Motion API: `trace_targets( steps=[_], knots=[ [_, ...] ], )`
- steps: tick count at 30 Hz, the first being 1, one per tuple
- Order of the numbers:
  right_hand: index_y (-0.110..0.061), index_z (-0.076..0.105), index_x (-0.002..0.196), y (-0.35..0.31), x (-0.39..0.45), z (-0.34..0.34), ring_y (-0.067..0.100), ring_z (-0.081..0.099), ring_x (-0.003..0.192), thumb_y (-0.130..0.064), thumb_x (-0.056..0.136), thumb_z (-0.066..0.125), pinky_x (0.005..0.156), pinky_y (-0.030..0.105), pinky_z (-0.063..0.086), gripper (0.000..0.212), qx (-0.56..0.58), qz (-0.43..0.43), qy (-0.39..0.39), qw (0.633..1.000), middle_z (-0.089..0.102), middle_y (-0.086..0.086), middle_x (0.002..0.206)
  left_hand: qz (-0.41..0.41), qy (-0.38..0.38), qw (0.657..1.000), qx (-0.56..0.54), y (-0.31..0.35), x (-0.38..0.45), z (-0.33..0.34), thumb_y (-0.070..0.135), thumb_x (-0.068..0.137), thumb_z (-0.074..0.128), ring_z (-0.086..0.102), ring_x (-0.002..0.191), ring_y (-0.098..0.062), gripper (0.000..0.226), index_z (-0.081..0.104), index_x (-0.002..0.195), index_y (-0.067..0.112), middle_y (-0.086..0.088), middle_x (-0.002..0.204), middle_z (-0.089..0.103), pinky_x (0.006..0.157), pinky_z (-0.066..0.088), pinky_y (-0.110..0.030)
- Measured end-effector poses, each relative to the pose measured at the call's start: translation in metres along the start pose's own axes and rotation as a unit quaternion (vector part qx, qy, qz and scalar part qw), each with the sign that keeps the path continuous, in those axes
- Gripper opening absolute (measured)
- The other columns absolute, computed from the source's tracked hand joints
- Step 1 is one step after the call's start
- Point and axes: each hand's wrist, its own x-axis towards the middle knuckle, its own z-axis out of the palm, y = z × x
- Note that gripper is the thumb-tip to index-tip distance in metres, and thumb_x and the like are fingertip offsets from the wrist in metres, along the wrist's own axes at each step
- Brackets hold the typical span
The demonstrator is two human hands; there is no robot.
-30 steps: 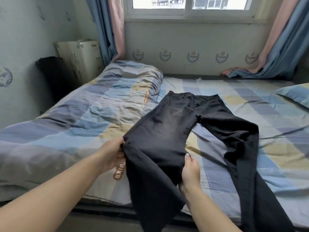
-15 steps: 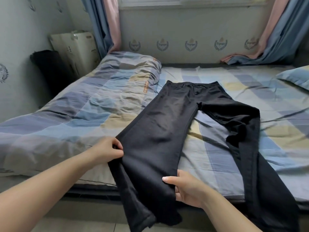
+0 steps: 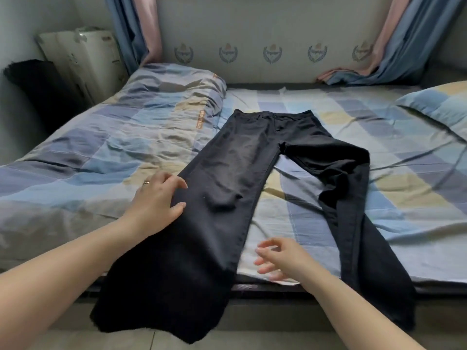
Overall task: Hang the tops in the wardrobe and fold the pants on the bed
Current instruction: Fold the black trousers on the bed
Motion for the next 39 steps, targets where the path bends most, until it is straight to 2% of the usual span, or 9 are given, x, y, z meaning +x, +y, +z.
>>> trace_targets(
  steps=[2,7,12,16,19,24,29,33,39],
  knots=[
    [-0.019,0.061,0.099,0.008,-0.010,-0.050,0.010,0.069,0.072,-0.026,0.090,0.063,0.062,0.026,0.056,0.012,-0.035,-0.042,0.118,0.991,0.071,-0.001,0.084,0.042,0.004,0.997,-0.060,0.046,0.019,0.021,0.021,0.080,0.070,0.052,0.100,-0.014,0.027,0.059,0.104,0.024,0.004,0.109,0.054,0.092,0.044,-0.036],
    [-0.022,0.065,0.110,0.053,-0.029,-0.163,0.014,0.059,0.104,-0.031,0.087,0.065,0.085,0.028,0.045,0.025,-0.227,-0.032,0.334,0.914,0.063,-0.002,0.113,-0.047,-0.225,0.927,-0.295,0.169,0.047,0.095,0.020,0.086,0.066,0.063,0.084,-0.014,0.016,0.058,0.100,0.019,0.002,0.099,0.066,0.080,0.053,-0.034],
    [-0.016,0.055,0.131,0.089,-0.028,-0.210,0.018,0.054,0.118,-0.036,0.088,0.062,0.093,0.027,0.042,0.048,-0.252,0.056,0.289,0.922,0.057,0.004,0.130,-0.100,-0.307,0.864,-0.386,0.255,0.050,0.164,0.021,0.089,0.061,0.062,0.086,-0.015,0.016,0.059,0.104,0.017,-0.004,0.105,0.065,0.077,0.055,-0.031],
    [-0.022,0.059,0.125,0.095,-0.017,-0.206,0.016,0.055,0.115,-0.049,0.088,0.058,0.089,0.028,0.043,0.046,-0.194,0.034,0.295,0.935,0.061,-0.003,0.123,-0.114,-0.262,0.886,-0.365,0.291,0.050,0.201,0.026,0.090,0.061,0.061,0.091,-0.019,0.043,0.049,0.130,0.023,-0.001,0.115,0.056,0.057,0.046,-0.015],
    [-0.022,0.054,0.061,0.080,-0.011,-0.201,0.014,0.054,0.066,-0.062,0.086,0.050,0.059,0.031,0.038,0.047,-0.118,0.018,0.283,0.951,0.056,-0.012,0.061,-0.171,-0.234,0.855,-0.429,0.298,0.056,0.209,0.015,0.087,0.065,0.052,0.115,-0.020,0.065,0.033,0.143,0.023,-0.003,0.138,0.045,0.080,0.052,-0.024],
    [-0.018,0.051,0.072,0.072,-0.005,-0.194,0.014,0.051,0.072,-0.053,0.085,0.057,0.059,0.026,0.035,0.038,-0.139,0.026,0.243,0.960,0.055,-0.002,0.080,-0.136,-0.280,0.843,-0.439,0.302,0.049,0.206,0.016,0.085,0.067,0.058,0.111,-0.020,0.054,0.049,0.135,0.019,-0.002,0.121,0.059,0.094,0.048,-0.031],
    [-0.014,0.054,0.074,0.076,-0.028,-0.202,0.015,0.051,0.067,-0.021,0.093,0.053,0.060,0.026,0.040,0.020,0.148,-0.065,0.274,0.948,0.053,0.008,0.073,-0.169,-0.262,0.704,-0.638,0.291,0.035,0.188,0.008,0.091,0.061,0.070,0.088,-0.013,0.022,0.067,0.108,0.020,-0.001,0.099,0.074,0.071,0.056,-0.026],
    [-0.006,0.068,0.075,0.102,-0.083,-0.248,0.017,0.066,0.061,-0.014,0.092,0.047,0.051,0.022,0.051,0.029,0.428,-0.064,0.229,0.872,0.068,0.009,0.072,-0.181,-0.253,0.735,-0.602,0.255,0.007,0.177,0.001,0.087,0.062,0.067,0.071,-0.011,0.024,0.071,0.099,0.020,-0.004,0.089,0.070,0.060,0.053,-0.024],
    [0.000,0.063,0.095,0.174,-0.092,-0.235,0.020,0.062,0.079,-0.020,0.096,0.053,0.070,0.031,0.042,0.023,0.127,0.049,0.244,0.960,0.069,0.014,0.090,-0.125,-0.369,0.772,-0.503,0.235,-0.030,0.175,0.003,0.089,0.057,0.068,0.081,-0.004,0.045,0.060,0.118,0.037,0.009,0.109,0.067,0.053,0.050,-0.019]
  ],
)
